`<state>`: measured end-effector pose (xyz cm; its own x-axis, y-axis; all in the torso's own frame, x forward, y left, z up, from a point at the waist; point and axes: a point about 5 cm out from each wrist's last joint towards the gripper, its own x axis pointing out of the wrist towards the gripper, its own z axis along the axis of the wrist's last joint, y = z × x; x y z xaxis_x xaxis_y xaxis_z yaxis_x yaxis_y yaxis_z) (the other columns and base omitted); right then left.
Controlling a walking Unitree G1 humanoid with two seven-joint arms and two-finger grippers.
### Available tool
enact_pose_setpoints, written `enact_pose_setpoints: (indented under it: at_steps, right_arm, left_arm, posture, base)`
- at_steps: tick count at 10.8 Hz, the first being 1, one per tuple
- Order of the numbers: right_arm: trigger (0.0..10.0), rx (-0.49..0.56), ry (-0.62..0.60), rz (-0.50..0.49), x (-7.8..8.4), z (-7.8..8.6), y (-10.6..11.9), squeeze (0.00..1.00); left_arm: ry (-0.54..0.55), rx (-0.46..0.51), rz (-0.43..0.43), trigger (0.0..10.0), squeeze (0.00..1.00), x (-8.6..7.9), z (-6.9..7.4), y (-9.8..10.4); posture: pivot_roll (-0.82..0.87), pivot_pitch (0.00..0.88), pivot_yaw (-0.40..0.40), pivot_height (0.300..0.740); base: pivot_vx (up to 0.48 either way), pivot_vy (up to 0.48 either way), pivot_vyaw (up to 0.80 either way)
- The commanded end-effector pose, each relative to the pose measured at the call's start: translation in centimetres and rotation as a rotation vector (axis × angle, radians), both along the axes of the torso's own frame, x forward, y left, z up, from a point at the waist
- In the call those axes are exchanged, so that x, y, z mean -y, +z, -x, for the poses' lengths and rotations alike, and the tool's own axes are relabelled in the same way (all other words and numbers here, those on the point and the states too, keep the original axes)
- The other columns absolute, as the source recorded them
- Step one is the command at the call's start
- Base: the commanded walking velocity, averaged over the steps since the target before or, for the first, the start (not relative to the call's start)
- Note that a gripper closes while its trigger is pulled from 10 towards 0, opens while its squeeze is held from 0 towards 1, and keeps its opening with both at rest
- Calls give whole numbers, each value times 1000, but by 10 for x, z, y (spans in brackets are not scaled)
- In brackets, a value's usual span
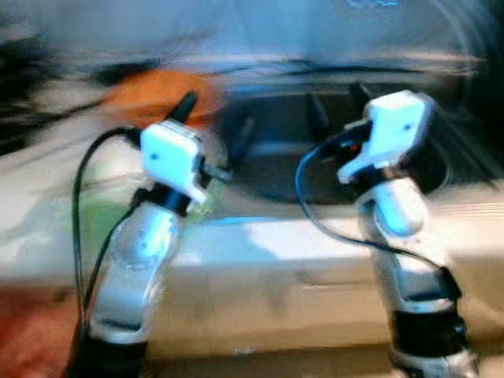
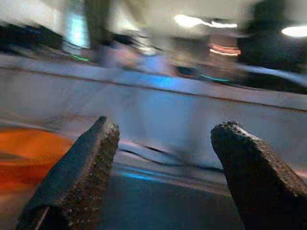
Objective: Kitchen organization
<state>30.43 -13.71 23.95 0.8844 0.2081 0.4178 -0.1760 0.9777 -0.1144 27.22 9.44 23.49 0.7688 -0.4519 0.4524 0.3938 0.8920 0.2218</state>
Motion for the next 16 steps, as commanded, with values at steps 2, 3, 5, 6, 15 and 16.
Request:
enact_pose_setpoints:
  at_steps: [2,3,5,6,15,16]
  right_arm:
    - [10000,3,45,-12,-12,0,3,0]
    - [10000,-1,47,-13,-12,0,3,0]
    - [10000,-17,61,-8,-14,0,0,0]
    - [10000,-31,72,-18,-16,0,-1,0]
    - [10000,-161,97,-100,-17,-3,-10,0]
    - [10000,-161,123,-104,-19,-3,-10,0]
  left_arm:
    - [40,-9,-12,10000,0,-10,-1,-1]
    - [28,-18,29,10000,0,-11,-1,0]
    - [49,-24,32,10000,0,-12,-2,-1]
    - [65,-25,36,10000,0,-14,-3,-1]
    - [385,-75,81,10000,0,-54,-16,-6]
    - [428,-74,85,10000,0,-61,-17,-5]
  posture:
    - [87,56,3,740]
    - [88,55,2,740]
    - [88,55,4,740]
    - [88,56,5,740]
    - [84,64,12,740]
    - [85,66,14,740]
  base:
    - [0,-435,0]
    - [0,0,0]
    - [0,0,0]
    - [0,0,0]
    - [0,0,0]
    - [0,0,0]
